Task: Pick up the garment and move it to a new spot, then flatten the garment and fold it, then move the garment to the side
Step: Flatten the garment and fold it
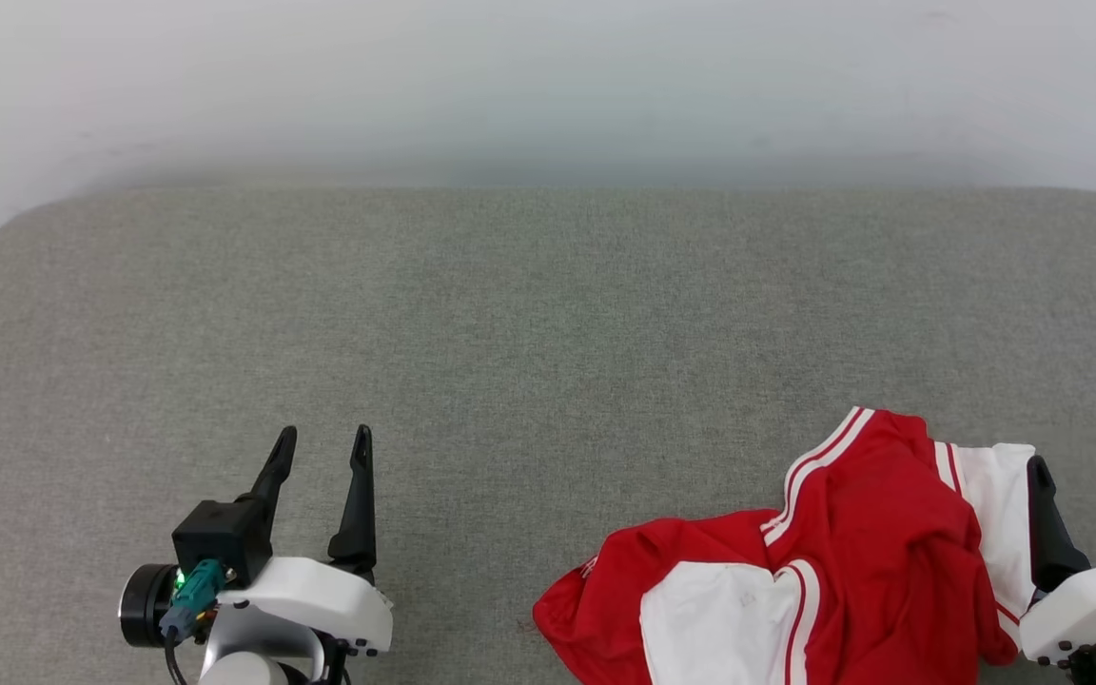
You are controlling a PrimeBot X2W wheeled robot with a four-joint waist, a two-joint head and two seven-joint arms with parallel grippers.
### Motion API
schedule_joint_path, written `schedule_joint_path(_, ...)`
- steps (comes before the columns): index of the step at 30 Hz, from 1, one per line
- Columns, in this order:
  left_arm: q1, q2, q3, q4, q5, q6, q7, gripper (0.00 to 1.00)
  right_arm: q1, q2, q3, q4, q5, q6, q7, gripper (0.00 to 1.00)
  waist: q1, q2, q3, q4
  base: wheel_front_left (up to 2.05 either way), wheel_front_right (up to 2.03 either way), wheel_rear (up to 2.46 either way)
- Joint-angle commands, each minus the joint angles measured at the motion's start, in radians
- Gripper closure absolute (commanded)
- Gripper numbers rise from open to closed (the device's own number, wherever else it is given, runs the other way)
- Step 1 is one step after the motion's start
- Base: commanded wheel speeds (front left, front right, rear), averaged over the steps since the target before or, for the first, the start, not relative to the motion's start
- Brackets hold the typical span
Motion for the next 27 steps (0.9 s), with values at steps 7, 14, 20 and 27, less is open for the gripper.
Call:
schedule_joint_path(7, 0.005, 0.009, -0.016, -0.015, -0.006, 0.001, 0.039, 0.00, 0.060, 0.026, 0.044, -0.142, -0.061, -0.001, -0.039, 0.00, 0.0001, -0.0001, -0.037, 0.009, 0.00, 0.00, 0.00)
schedule_joint_path(14, -0.034, 0.019, -0.066, -0.032, -0.001, -0.028, 0.127, 0.00, 0.103, 0.032, 0.122, -0.265, -0.090, -0.001, -0.013, 0.00, 0.0001, -0.0001, -0.038, -0.016, 0.00, 0.00, 0.00)
schedule_joint_path(20, -0.093, 0.003, -0.175, -0.048, 0.005, -0.095, 0.277, 0.00, 0.130, 0.034, 0.187, -0.347, -0.087, -0.001, 0.017, 0.00, 0.0001, -0.0001, -0.024, -0.061, 0.00, 0.00, 0.00)
schedule_joint_path(27, -0.174, -0.020, -0.338, -0.056, 0.019, -0.202, 0.459, 0.00, 0.122, 0.034, 0.219, -0.372, -0.058, -0.001, 0.021, 0.00, 0.0001, -0.0001, 0.017, -0.118, 0.00, 0.00, 0.00)
